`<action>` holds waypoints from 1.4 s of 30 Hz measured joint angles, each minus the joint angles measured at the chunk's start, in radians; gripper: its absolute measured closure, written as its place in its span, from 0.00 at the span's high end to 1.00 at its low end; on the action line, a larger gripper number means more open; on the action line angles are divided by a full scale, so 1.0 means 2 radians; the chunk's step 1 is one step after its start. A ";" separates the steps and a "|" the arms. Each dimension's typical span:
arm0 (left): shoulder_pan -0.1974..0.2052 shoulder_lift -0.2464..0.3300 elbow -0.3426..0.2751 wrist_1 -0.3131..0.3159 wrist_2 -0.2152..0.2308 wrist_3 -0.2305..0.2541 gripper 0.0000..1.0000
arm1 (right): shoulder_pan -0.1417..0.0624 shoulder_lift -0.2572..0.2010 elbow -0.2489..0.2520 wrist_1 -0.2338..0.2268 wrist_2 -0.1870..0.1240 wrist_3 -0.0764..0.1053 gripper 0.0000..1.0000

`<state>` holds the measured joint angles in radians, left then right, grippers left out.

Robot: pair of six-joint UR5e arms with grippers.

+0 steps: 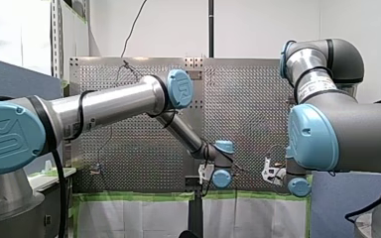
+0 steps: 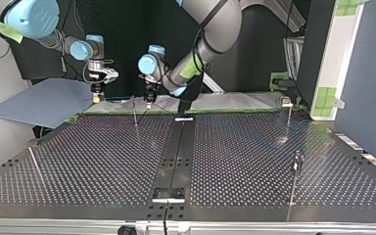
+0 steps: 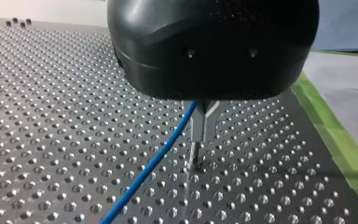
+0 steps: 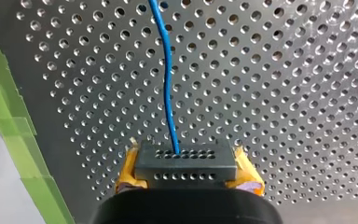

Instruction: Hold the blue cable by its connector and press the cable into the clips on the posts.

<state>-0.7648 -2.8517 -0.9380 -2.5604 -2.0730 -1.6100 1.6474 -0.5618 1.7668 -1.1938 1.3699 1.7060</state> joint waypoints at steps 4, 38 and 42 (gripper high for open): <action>0.005 0.000 0.007 -0.005 0.008 -0.004 0.00 | -0.001 0.000 0.000 0.000 0.002 0.000 0.00; 0.048 0.000 0.028 -0.031 0.048 -0.005 0.00 | 0.002 0.000 -0.036 0.017 0.081 -0.002 0.00; 0.049 0.000 0.028 -0.033 0.050 -0.005 0.00 | 0.005 0.000 -0.043 0.026 0.080 -0.004 0.00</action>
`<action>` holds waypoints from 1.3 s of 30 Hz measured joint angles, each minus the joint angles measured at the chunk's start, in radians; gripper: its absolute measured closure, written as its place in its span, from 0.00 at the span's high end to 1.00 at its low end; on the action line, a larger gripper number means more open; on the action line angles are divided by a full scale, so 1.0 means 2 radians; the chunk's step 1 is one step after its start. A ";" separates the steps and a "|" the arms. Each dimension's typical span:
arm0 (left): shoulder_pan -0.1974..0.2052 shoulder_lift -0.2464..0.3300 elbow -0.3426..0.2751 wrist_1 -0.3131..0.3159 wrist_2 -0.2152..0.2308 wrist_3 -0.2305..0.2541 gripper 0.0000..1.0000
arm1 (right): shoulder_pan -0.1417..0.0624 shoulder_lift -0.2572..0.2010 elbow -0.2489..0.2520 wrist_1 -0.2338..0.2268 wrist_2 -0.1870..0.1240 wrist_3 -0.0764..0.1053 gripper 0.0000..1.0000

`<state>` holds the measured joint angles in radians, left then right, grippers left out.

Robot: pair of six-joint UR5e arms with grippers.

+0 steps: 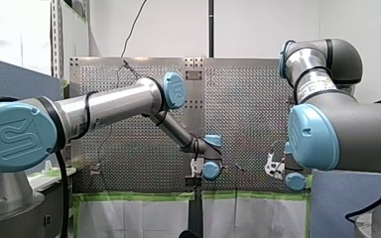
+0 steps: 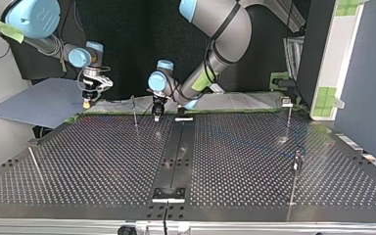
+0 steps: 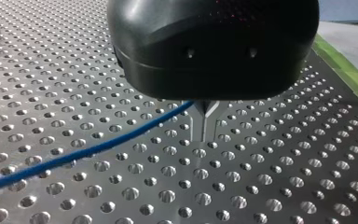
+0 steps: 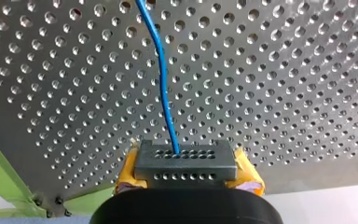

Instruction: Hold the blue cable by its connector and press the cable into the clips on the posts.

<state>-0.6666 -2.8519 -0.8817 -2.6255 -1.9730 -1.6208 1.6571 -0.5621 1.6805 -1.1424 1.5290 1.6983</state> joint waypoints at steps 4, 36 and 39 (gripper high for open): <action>-0.001 0.000 -0.001 0.002 0.000 0.002 0.14 | 0.003 0.000 -0.004 0.004 -0.002 -0.001 0.00; -0.051 0.033 -0.049 -0.060 0.044 0.014 1.00 | 0.006 0.000 -0.007 0.007 -0.003 0.007 0.00; -0.064 0.045 -0.062 -0.053 0.047 0.011 1.00 | 0.007 0.000 -0.007 0.007 -0.003 0.008 0.00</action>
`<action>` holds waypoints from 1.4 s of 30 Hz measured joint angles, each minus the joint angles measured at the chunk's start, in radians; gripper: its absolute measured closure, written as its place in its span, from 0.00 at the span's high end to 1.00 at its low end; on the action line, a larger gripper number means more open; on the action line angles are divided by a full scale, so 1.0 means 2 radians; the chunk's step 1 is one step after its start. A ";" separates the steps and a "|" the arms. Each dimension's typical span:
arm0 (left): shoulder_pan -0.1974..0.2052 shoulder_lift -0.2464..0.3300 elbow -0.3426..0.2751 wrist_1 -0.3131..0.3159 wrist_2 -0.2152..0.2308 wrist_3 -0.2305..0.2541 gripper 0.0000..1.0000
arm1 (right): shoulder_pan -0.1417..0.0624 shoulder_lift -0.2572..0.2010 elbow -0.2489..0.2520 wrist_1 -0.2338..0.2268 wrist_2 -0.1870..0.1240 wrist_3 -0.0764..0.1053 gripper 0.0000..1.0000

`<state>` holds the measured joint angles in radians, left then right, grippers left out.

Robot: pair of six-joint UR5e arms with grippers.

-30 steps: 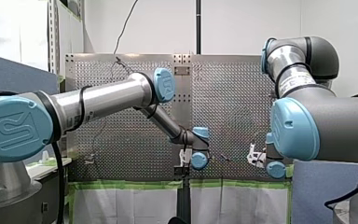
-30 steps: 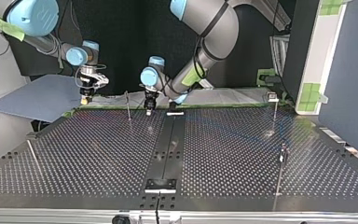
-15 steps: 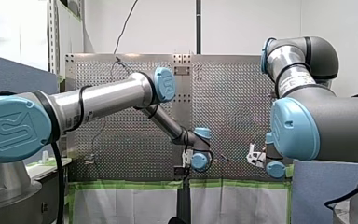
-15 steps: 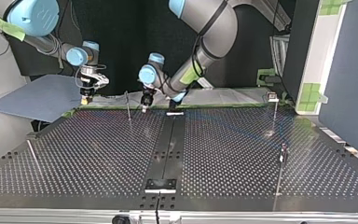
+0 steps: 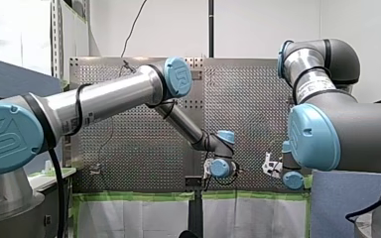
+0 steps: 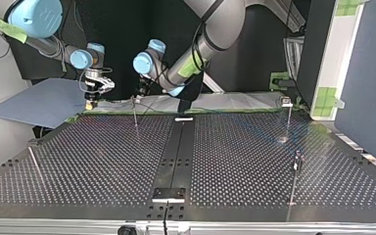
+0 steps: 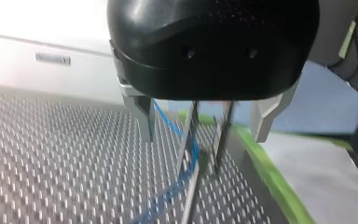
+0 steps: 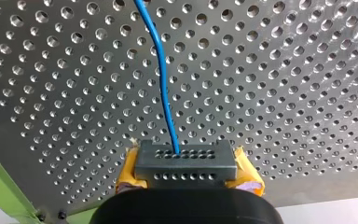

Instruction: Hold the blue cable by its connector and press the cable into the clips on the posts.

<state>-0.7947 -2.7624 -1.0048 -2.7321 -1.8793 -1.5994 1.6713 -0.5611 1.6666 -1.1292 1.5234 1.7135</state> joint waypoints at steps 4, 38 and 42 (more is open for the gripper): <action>-0.015 0.006 -0.017 0.004 -0.001 -0.007 1.00 | 0.001 0.000 0.000 0.000 0.000 0.002 0.00; -0.026 0.005 -0.055 0.067 -0.036 -0.041 1.00 | 0.003 0.000 0.000 -0.002 0.000 0.012 0.00; -0.027 -0.007 -0.042 0.061 -0.033 -0.042 1.00 | 0.005 0.000 0.000 -0.001 0.000 0.013 0.00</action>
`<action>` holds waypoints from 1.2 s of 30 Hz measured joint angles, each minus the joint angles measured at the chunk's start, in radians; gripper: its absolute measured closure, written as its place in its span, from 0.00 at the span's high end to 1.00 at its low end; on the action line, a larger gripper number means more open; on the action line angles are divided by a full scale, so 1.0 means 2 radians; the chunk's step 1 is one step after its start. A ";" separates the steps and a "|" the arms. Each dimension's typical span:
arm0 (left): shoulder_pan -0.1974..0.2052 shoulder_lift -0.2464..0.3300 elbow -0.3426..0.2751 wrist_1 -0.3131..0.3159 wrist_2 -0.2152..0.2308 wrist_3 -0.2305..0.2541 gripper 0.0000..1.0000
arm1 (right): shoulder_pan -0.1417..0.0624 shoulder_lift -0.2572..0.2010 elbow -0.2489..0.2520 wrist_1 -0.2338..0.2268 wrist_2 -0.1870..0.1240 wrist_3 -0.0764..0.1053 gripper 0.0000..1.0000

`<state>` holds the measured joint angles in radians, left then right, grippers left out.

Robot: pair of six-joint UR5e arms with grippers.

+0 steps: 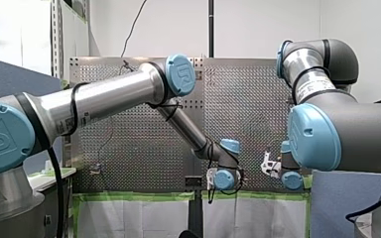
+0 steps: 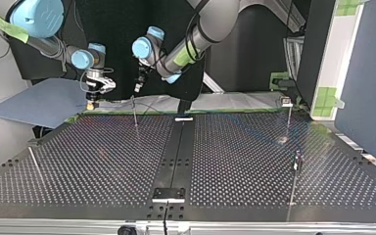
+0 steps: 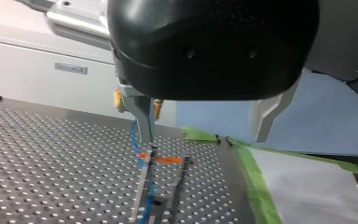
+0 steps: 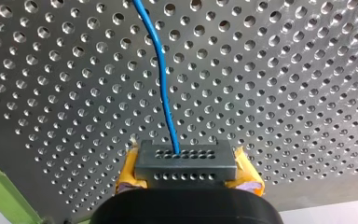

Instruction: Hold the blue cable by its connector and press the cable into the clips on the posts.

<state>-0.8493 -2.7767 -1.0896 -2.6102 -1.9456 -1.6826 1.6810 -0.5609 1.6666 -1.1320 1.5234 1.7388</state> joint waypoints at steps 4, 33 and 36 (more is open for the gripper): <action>-0.001 -0.015 0.016 -0.014 -0.001 0.000 1.00 | 0.000 0.000 0.000 0.001 0.000 0.001 0.00; -0.004 -0.021 0.055 -0.020 -0.012 0.005 1.00 | 0.002 0.000 0.000 0.000 0.000 0.006 0.00; -0.004 -0.021 0.055 -0.020 -0.011 0.005 1.00 | 0.002 0.000 0.000 0.000 0.000 0.006 0.00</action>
<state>-0.8575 -2.8193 -0.9799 -2.6510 -1.9684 -1.6735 1.6851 -0.5609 1.6666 -1.1322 1.5235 1.7506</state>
